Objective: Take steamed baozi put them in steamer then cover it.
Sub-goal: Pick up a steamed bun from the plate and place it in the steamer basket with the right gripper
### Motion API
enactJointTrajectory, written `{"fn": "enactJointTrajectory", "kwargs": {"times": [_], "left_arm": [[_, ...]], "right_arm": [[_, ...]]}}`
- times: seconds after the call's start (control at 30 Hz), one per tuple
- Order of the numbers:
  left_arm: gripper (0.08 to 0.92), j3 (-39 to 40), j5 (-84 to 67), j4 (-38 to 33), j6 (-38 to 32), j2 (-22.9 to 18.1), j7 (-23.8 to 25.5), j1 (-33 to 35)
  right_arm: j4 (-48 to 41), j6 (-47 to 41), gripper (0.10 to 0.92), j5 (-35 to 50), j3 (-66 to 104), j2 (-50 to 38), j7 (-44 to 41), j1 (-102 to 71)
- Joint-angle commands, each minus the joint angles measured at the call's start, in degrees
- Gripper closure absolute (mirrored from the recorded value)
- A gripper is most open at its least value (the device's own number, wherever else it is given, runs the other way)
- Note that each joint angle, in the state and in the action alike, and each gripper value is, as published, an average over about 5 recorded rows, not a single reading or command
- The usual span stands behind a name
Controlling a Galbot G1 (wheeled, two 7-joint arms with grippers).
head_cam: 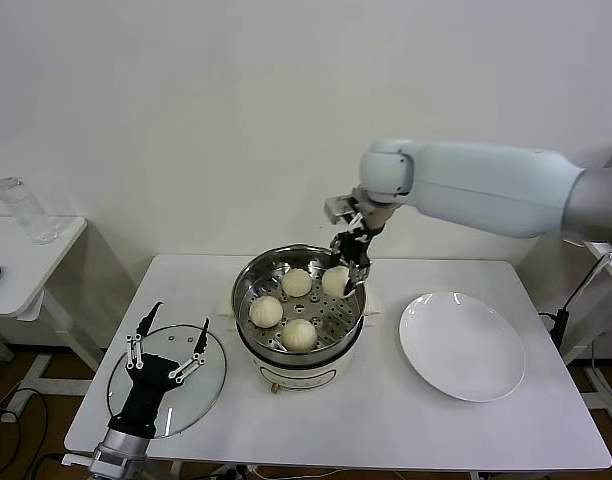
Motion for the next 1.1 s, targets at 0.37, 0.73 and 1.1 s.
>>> {"fn": "enactJointTrajectory", "kwargs": {"times": [0.37,0.73,1.1], "left_arm": [[0.177,-0.44,-0.04,-0.07,-0.35,-0.15,-0.03,0.31],[0.177,-0.87,0.04,-0.1,-0.16,-0.36,-0.19,0.37],[0.177,-1.01,2.9,-0.57,-0.14,-0.3,-0.98,0.12]], "right_arm": [[-4.62,-0.29,0.364,-5.07,-0.46,5.45,0.85,-6.67],[-4.44,0.12,0.246,-5.97,1.73,4.28,1.11,-7.24],[5.96,4.38,0.203,-3.81,11.5,-7.75,7.93,-5.02]]}}
